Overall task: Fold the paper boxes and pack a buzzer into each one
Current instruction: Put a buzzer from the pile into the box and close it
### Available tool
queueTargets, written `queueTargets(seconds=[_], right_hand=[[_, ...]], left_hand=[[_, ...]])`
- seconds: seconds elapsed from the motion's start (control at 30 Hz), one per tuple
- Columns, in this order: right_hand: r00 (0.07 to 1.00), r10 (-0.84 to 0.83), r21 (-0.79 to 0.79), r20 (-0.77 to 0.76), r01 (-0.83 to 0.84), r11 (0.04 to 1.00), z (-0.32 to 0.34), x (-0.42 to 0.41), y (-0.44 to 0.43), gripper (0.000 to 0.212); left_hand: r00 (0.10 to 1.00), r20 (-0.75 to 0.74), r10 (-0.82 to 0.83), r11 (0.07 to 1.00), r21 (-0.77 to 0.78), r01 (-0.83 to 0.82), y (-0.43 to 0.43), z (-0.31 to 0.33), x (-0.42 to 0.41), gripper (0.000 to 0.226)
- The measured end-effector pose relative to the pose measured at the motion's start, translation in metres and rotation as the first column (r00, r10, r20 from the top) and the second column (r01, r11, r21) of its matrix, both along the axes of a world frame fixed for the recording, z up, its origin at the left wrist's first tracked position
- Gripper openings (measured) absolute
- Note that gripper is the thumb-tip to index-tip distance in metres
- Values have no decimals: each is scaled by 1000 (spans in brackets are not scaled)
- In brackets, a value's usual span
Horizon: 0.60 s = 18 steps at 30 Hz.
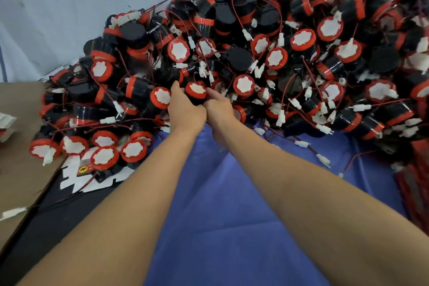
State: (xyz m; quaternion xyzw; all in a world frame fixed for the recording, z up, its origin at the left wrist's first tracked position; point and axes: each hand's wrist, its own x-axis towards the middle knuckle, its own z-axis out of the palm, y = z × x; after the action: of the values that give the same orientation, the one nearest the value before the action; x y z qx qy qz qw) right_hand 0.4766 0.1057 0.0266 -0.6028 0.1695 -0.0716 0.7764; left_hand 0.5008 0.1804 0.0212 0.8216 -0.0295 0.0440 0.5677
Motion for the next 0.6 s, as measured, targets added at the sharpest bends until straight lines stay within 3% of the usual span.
queueTargets(seconds=[0.2,0.3,0.47,0.6], right_hand=[[996,-35,-105,87,45,993,7,-38,5,54],[991,-46,-69,125,55,996,18,-81,5,43],[997,4,-49,83,0,999,34,-164,-7,33],[1000,31,141,-1,-30,989,50,-223,-22,15]], left_hand=[[982,174,68,998,-2,-69,9,0,-36,75],[962,265,63,998,-32,-57,16,7,-72,61],[953,292,-77,995,-36,92,37,28,-141,53],[908,256,-331,937,-27,349,62,45,-196,65]])
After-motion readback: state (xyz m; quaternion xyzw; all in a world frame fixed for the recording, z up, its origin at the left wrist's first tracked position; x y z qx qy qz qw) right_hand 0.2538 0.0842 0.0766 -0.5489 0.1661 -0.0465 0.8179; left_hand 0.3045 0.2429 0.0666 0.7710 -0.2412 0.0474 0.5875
